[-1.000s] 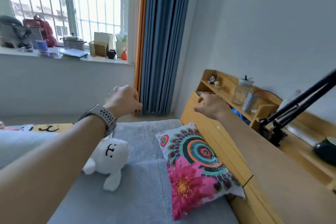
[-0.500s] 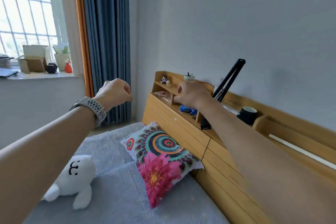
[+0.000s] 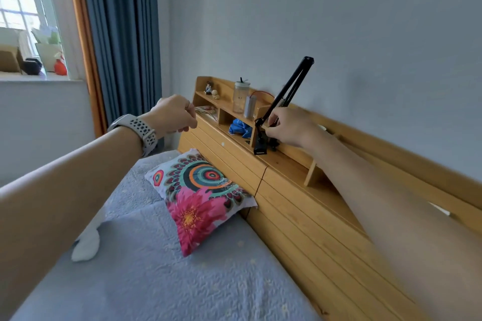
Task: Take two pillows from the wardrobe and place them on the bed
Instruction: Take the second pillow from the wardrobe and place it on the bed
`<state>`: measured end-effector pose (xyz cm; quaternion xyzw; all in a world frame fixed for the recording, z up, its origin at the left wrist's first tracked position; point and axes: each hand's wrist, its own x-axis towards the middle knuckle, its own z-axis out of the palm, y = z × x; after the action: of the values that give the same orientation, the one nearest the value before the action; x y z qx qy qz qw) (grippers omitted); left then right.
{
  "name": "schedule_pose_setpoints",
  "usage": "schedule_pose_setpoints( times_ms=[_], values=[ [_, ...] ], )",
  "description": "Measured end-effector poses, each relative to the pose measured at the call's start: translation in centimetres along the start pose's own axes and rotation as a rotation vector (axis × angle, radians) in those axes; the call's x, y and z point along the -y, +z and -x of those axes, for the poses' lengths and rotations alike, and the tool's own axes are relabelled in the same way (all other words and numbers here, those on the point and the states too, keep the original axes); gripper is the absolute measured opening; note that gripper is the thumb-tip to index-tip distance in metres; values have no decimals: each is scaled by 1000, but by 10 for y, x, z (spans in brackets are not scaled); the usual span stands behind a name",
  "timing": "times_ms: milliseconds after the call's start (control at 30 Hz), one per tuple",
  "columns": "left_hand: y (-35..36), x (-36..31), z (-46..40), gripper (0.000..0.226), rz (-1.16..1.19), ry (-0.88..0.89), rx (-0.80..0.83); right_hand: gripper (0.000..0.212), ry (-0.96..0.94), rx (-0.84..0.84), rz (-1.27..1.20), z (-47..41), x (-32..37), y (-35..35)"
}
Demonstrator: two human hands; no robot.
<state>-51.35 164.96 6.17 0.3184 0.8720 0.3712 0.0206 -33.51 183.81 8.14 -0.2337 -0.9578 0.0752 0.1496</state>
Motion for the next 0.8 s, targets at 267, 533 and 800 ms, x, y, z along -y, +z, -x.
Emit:
schedule_pose_setpoints(
  times_ms=[267, 533, 800],
  values=[
    [76, -47, 118, 11, 35, -111, -80, 29, -95, 37, -95, 106, -78, -4],
    [91, -80, 207, 13, -81, -186, -202, 28, -161, 88, -99, 142, -92, -13],
    [46, -41, 302, 17, -150, -300, -275, 22, -286, 90, -72, 178, -25, -1]
  ],
)
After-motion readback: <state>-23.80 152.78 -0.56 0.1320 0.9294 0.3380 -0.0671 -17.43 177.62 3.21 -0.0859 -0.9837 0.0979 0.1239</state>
